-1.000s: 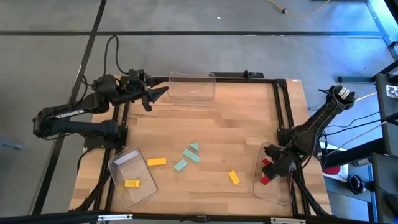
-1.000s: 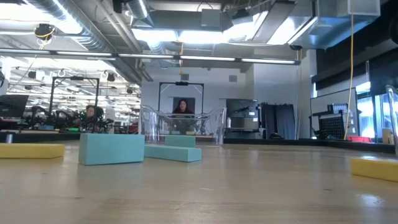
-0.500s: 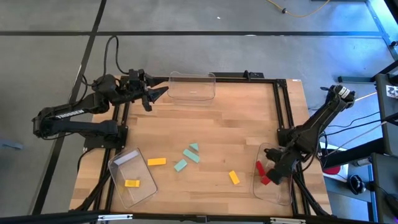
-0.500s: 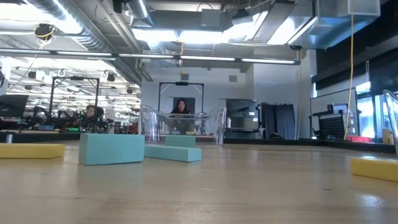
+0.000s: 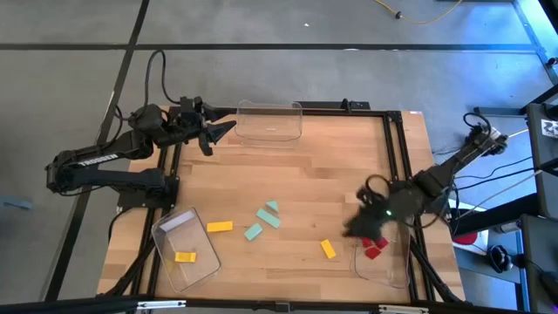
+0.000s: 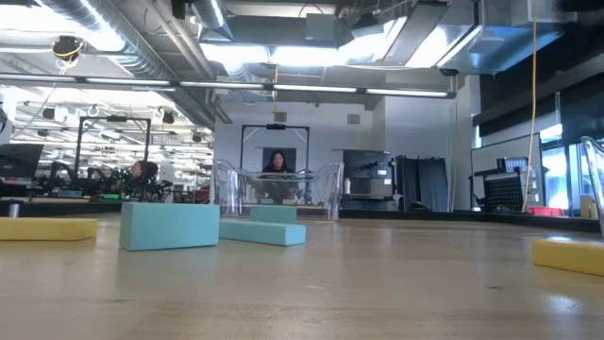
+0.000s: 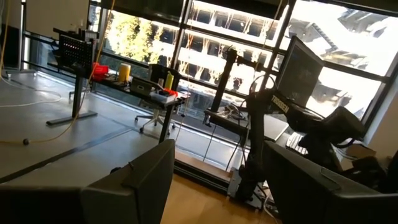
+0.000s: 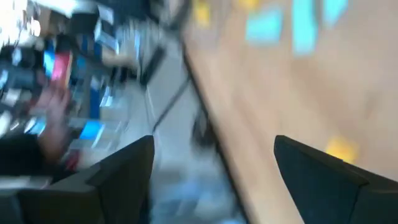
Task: Sort & place blocks by color
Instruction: Put the left yellow block into the left transparent bin
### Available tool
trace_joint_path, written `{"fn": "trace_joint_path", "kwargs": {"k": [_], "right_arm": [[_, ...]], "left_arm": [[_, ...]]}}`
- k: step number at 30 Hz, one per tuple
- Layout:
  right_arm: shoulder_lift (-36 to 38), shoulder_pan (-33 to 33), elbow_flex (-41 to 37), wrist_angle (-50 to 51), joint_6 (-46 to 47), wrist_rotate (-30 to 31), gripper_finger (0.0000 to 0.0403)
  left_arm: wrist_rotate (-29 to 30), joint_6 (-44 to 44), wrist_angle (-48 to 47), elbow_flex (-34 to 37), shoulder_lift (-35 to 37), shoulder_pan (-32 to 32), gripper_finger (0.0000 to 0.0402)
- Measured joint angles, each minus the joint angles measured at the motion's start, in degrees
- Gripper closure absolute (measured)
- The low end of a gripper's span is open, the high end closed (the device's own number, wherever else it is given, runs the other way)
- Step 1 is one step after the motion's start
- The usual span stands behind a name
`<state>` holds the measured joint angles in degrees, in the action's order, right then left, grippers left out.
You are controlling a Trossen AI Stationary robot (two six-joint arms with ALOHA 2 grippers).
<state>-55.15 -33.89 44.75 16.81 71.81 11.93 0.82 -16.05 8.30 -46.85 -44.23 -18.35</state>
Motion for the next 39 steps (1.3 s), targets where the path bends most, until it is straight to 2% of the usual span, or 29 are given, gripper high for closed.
{"fn": "trace_joint_path", "kwargs": {"k": [3,10,15,17,31,34,39], "right_arm": [[-1.8,6.7,0.0,-5.7,-11.9,2.4,0.0071],[-6.9,20.9,0.0,-24.0,-38.3,2.6,0.0071],[-8.6,26.4,0.0,-33.1,-56.9,2.6,0.0071],[-8.8,27.5,0.0,-34.6,-60.9,2.6,0.0071],[-8.8,28.2,0.0,-34.6,-61.8,1.9,0.0071],[-8.8,28.2,0.0,-34.4,-61.8,1.9,0.0071],[-8.8,28.2,0.0,-34.1,-61.8,1.9,0.0071]], "left_arm": [[0.0,0.0,0.0,0.0,0.0,0.0,0.0169],[0.0,-0.3,-0.1,0.0,0.0,0.0,0.0169],[-2.3,-0.4,-0.1,0.0,0.0,0.0,0.0169],[-3.6,-0.3,-0.1,0.0,0.0,0.0,0.0169],[-4.6,-0.5,-0.1,0.0,0.0,0.0,0.0169],[-4.7,-4.1,-0.4,0.0,-0.3,0.1,0.0169],[-5.4,-6.0,-5.8,0.0,-4.5,4.1,0.0169]]}}
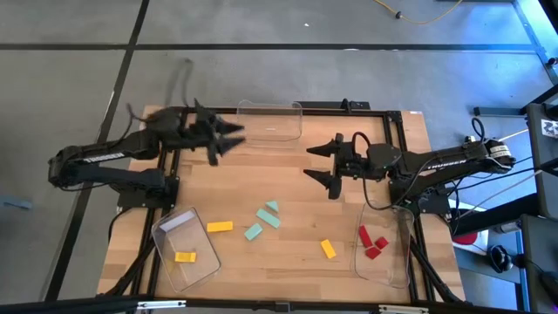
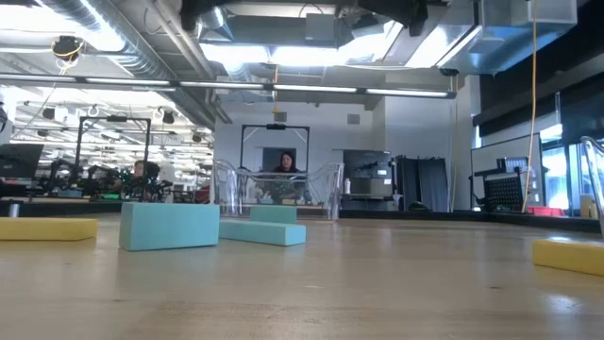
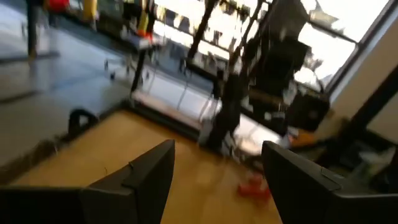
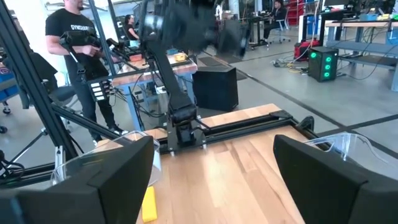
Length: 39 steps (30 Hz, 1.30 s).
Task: Sort & place blocks by color
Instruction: Put the left yellow block into the left transparent bin
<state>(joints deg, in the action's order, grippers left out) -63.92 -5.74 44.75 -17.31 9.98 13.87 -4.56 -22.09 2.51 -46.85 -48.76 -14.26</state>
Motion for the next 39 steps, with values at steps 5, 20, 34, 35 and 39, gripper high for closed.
{"fn": "trace_joint_path", "kwargs": {"k": [5,20,34,35,39], "right_arm": [[0.0,0.0,0.0,0.0,0.0,0.8,0.0071],[0.0,0.4,0.0,2.8,0.0,3.1,0.0071],[0.0,0.4,0.0,3.7,0.0,3.1,0.0071],[0.0,0.4,0.0,3.7,0.0,3.1,0.0071],[0.0,0.4,0.0,4.0,0.1,3.1,0.0071]], "left_arm": [[0.0,0.0,-16.1,-3.4,-6.6,7.8,0.0169],[3.3,-7.2,-38.1,-6.5,-32.5,32.3,0.0169],[5.0,-6.9,-41.1,-6.5,-46.1,36.2,0.0169],[4.9,-6.9,-40.5,-6.5,-46.4,36.2,0.0169],[2.9,-7.2,-39.3,-5.2,-46.7,36.0,0.0169]]}}
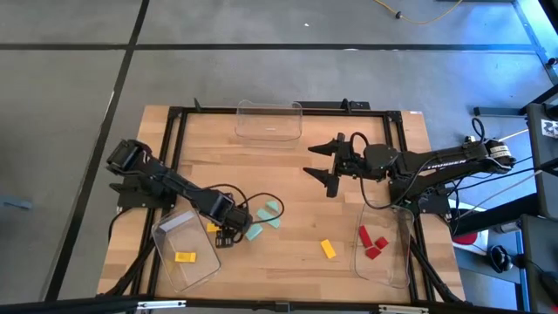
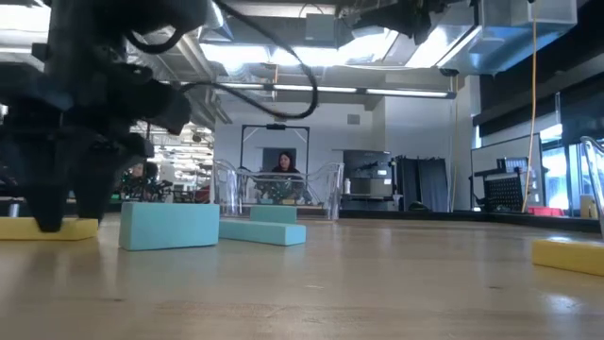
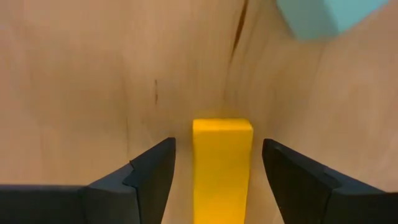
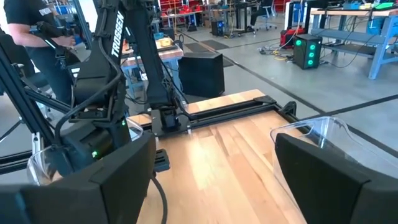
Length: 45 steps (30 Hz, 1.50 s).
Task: Sort & place blocks by color
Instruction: Put the left yellow block into the left transparent bin
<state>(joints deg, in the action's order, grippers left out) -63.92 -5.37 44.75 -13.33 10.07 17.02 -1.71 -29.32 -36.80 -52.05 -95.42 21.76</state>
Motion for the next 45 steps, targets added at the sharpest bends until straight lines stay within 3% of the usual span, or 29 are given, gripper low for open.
{"fn": "trace_joint_path", "kwargs": {"k": [10,18,23,28,32,39,45], "right_arm": [[0.0,0.0,0.0,1.2,0.1,0.0,0.0071],[0.0,0.0,0.0,1.5,0.1,-0.1,0.0071],[0.0,0.0,0.0,1.6,0.1,-0.1,0.0071],[0.0,0.0,0.0,1.6,0.1,-0.1,0.0071],[0.0,0.0,0.0,1.9,0.1,-0.1,0.0071],[0.0,0.0,0.0,2.2,2.9,-0.2,0.0071],[0.0,0.0,0.0,2.0,6.5,-0.2,0.0071]], "left_arm": [[-0.4,-0.1,0.6,1.6,0.2,0.0,0.0177],[0.7,-0.1,2.0,1.7,0.2,-1.7,0.0283],[0.3,3.0,2.6,0.8,0.5,-5.7,0.0288],[2.2,8.6,1.3,-0.8,6.3,-11.9,0.0288],[5.5,11.4,1.9,-1.4,16.1,-18.4,0.0288],[7.2,16.3,18.7,-1.6,33.1,-29.6,0.0288],[-0.1,19.2,37.3,-1.6,36.5,-33.2,0.0288]]}}
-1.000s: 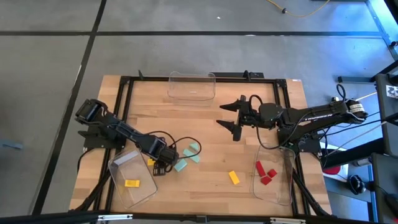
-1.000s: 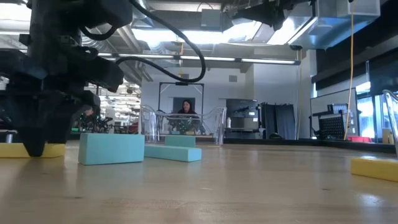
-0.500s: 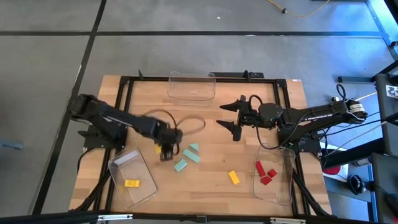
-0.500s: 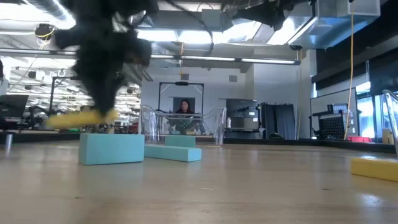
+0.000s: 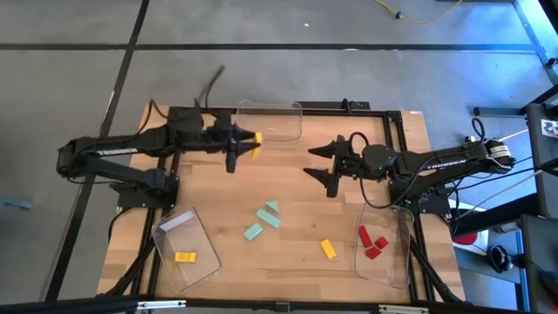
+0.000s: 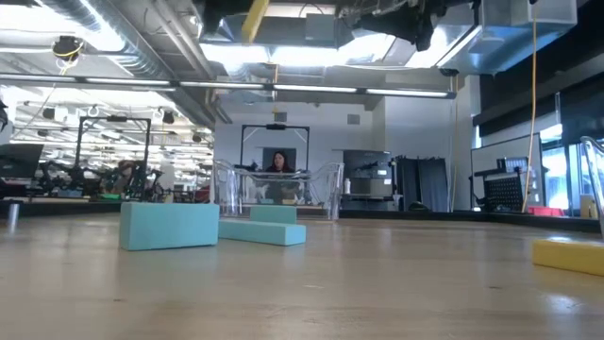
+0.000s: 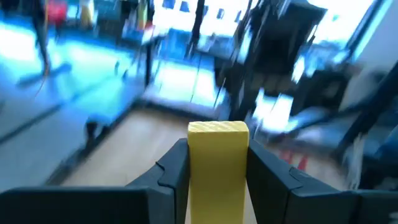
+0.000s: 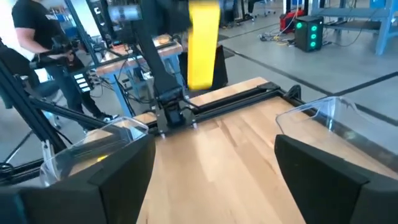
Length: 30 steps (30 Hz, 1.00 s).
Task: Sort & place blocks by color
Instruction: Put the left yellow block into the left transparent bin
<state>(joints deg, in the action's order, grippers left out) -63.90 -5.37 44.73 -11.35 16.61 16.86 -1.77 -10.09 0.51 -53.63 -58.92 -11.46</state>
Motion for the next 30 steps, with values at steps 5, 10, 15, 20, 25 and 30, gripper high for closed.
{"fn": "trace_joint_path", "kwargs": {"k": [5,10,15,20,25,30], "right_arm": [[0.0,0.0,0.0,-0.7,1.1,-1.8,0.0071],[0.0,0.0,0.0,-0.8,1.1,-2.0,0.0071],[0.0,0.0,0.0,-0.5,1.1,-2.0,0.0071],[0.0,0.0,0.0,-0.5,1.1,-2.0,0.0071],[0.0,0.0,0.0,-0.4,1.0,-2.0,0.0071],[0.0,0.0,0.0,-0.4,1.0,-2.1,0.0071]], "left_arm": [[-4.8,-1.6,9.4,0.0,-4.5,1.6,0.0288],[-5.4,-2.1,16.5,0.0,-9.0,3.4,0.0288],[-6.2,-3.1,16.5,0.1,-9.4,3.1,0.0288],[-6.5,-3.3,16.7,0.0,-8.4,3.1,0.0288],[-6.5,-3.4,16.2,0.1,-8.5,3.1,0.0288],[-6.5,-3.4,16.2,0.1,-8.5,3.1,0.0288]]}}
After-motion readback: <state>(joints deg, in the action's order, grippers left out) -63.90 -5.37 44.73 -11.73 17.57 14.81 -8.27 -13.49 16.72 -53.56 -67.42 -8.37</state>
